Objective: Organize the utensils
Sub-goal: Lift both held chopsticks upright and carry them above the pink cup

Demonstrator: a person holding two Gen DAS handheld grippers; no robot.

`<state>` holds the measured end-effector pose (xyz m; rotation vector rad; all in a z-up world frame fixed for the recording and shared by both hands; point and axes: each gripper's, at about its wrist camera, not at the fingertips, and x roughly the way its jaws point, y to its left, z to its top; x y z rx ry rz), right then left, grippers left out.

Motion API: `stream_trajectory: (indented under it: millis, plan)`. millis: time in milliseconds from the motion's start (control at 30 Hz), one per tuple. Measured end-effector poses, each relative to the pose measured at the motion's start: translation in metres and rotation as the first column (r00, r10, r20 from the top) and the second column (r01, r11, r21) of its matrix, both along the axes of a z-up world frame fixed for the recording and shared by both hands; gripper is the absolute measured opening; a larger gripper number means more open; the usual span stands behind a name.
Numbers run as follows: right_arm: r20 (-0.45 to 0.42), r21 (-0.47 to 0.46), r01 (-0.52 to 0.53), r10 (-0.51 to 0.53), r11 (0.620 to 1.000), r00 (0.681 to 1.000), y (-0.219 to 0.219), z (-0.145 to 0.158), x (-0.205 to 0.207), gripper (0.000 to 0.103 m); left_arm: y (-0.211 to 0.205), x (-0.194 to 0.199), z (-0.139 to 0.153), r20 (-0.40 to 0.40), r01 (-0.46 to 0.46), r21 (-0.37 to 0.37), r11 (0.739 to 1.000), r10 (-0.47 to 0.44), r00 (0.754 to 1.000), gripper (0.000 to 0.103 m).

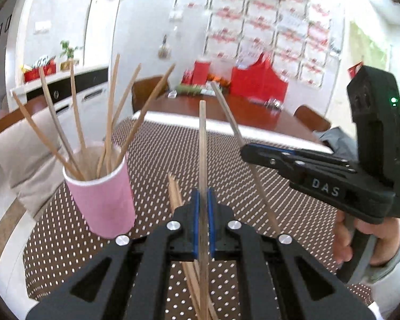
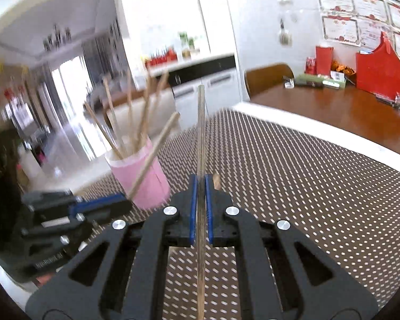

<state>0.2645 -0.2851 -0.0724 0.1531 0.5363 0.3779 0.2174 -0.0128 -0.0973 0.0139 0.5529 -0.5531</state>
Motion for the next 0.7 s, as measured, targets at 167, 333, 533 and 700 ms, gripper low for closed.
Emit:
stream_trajectory:
  millis: [167, 333, 533, 700]
  plan:
    - [0.123, 0.092, -0.023, 0.012, 0.996, 0.992, 0.007, 0.031, -0.014, 0.006, 0.007, -0.016, 0.02, 0.112, 0.007, -0.075, 0.997, 0.002, 0.994, 0.006]
    - [0.239, 0.128, -0.061, 0.029, 0.99, 0.971, 0.022, 0.057, -0.032, 0.006, 0.031, -0.019, 0.041, 0.206, -0.049, -0.167, 0.985, 0.083, 0.975, 0.006]
    - [0.309, 0.158, -0.108, 0.055, 0.982, 0.95, 0.049, 0.068, -0.018, 0.006, 0.069, -0.007, 0.057, 0.256, -0.142, -0.248, 0.958, 0.206, 0.944, 0.006]
    - [0.361, 0.181, -0.12, 0.048, 0.976, 0.931, 0.07, 0.074, 0.0, 0.006, 0.088, 0.011, 0.067, 0.293, -0.198, -0.31, 0.93, 0.292, 0.91, 0.006]
